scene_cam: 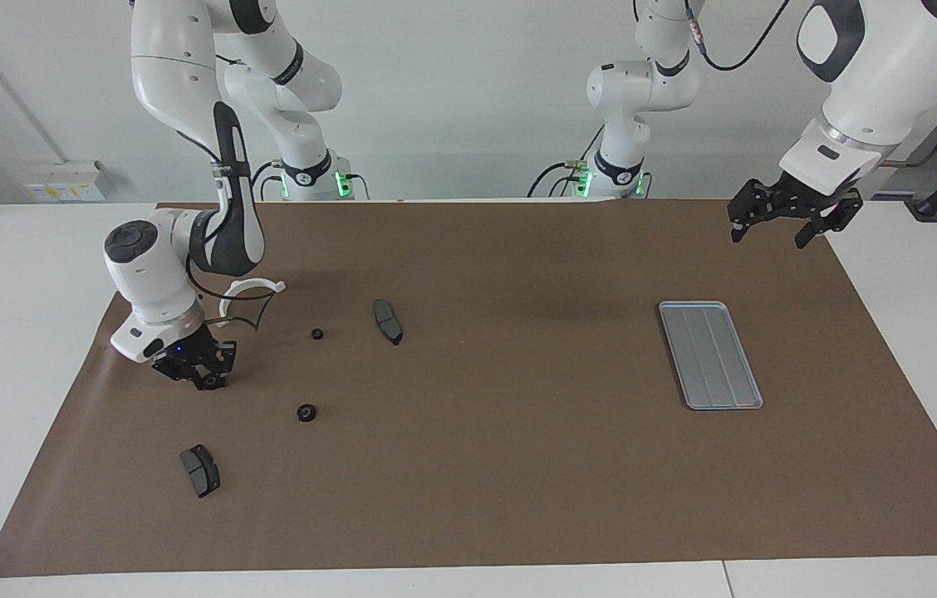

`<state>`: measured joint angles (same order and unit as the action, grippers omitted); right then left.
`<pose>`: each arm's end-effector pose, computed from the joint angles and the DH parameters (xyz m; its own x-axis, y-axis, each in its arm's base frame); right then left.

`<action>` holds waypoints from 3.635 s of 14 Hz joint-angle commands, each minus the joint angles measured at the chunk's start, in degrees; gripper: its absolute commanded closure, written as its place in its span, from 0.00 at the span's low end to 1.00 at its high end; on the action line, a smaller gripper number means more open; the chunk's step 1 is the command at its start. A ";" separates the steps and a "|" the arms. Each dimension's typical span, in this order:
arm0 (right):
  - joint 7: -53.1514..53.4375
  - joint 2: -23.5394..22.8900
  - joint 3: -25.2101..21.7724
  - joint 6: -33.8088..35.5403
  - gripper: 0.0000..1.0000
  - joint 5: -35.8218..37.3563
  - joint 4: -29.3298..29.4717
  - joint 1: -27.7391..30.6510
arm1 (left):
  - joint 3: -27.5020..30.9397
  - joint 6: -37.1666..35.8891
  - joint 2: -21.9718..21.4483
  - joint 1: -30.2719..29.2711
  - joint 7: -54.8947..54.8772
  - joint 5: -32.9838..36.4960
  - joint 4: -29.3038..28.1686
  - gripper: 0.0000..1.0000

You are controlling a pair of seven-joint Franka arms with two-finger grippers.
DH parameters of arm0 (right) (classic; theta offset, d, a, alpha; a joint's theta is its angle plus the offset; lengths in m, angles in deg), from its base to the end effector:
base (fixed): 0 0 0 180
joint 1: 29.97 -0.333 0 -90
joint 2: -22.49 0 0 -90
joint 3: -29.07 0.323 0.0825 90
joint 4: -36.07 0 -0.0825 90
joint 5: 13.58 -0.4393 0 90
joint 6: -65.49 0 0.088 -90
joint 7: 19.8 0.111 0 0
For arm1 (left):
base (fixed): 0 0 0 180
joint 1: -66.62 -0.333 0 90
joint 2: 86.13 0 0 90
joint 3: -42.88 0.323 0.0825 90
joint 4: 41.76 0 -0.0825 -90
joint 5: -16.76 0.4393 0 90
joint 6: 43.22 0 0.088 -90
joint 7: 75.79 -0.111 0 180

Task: Pick bearing gear from pile to tray
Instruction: 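Carry the gear with the right gripper to mid-table and release it, then grasp the mid-table gear with the left gripper while the right gripper withdraws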

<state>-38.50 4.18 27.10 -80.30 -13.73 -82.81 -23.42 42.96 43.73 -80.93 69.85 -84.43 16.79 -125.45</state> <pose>0.6354 -0.0950 0.2510 0.9739 0.1794 0.1389 0.1731 -0.9833 0.0565 0.6323 -0.0348 0.6243 0.9783 -0.2043 -0.0336 -0.2042 -0.9789 0.0044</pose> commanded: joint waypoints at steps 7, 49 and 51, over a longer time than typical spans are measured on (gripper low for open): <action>10.15 6.62 0.74 14.74 1.00 -3.55 5.95 -4.69 | 0.00 0.67 -1.42 -0.33 -0.06 -0.20 -1.66 0.00; 46.28 -7.09 -0.23 14.84 0.00 8.49 25.02 -26.36 | -1.05 12.42 -3.35 8.45 12.90 -0.91 -8.14 0.00; 35.18 -7.09 0.03 10.21 0.00 7.62 21.35 -20.99 | -1.14 16.30 -3.44 11.44 18.81 -2.82 -10.35 0.00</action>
<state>5.19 -3.14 25.79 -65.47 -5.88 -57.36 -49.04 41.17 55.46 -81.69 78.72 -70.81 16.13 -130.69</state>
